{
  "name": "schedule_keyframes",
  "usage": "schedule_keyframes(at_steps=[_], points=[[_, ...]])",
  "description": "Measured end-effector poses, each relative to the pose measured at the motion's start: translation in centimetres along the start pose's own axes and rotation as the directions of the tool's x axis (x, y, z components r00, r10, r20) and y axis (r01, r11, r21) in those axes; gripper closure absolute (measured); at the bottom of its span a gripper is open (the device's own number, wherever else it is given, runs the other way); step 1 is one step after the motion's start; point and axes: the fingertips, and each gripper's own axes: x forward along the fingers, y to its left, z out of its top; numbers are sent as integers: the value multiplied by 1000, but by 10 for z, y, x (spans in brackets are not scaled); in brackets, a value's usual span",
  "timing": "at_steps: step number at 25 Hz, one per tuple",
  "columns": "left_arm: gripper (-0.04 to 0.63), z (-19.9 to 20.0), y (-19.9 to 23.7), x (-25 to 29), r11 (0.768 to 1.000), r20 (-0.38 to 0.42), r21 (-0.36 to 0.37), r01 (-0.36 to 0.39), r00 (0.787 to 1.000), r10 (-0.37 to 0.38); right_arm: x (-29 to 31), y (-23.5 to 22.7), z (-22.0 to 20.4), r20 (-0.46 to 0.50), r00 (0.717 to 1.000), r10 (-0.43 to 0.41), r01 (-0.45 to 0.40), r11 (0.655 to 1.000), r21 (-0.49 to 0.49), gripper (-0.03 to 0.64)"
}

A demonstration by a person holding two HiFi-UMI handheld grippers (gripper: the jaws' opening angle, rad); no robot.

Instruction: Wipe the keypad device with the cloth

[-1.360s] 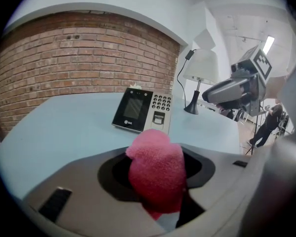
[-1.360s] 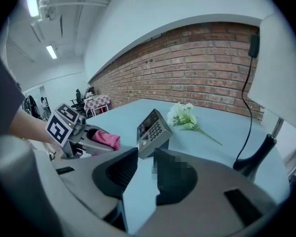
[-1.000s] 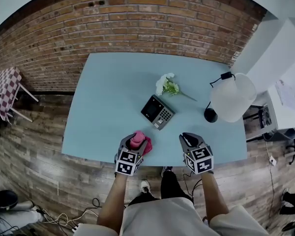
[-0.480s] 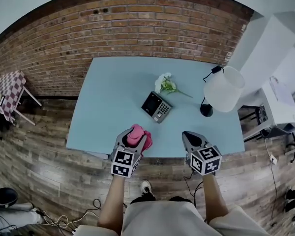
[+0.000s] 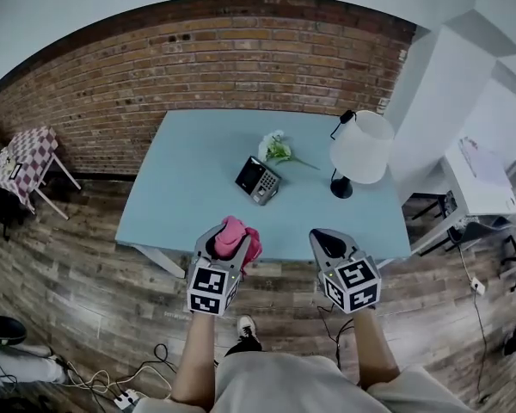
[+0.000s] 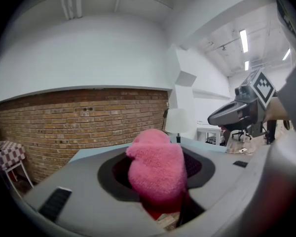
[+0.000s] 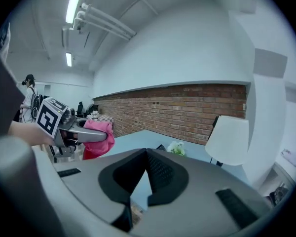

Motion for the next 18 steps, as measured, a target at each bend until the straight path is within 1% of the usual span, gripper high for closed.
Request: schedule_keyframes(at_steps=[6, 9, 11, 18], points=[[362, 31, -48, -50, 998, 48, 40, -43, 998, 41, -71, 10, 17, 75, 997, 25, -23, 999, -26, 598], [362, 43, -76, -72, 997, 74, 52, -49, 996, 46, -104, 11, 23, 106, 994, 16, -11, 999, -53, 598], [362, 48, -93, -87, 997, 85, 59, -55, 995, 50, -122, 13, 22, 116, 993, 13, -5, 998, -65, 598], [362, 65, -133, -143, 992, 126, 89, -88, 989, 76, -176, 40, 10, 123, 991, 50, -39, 995, -87, 598]])
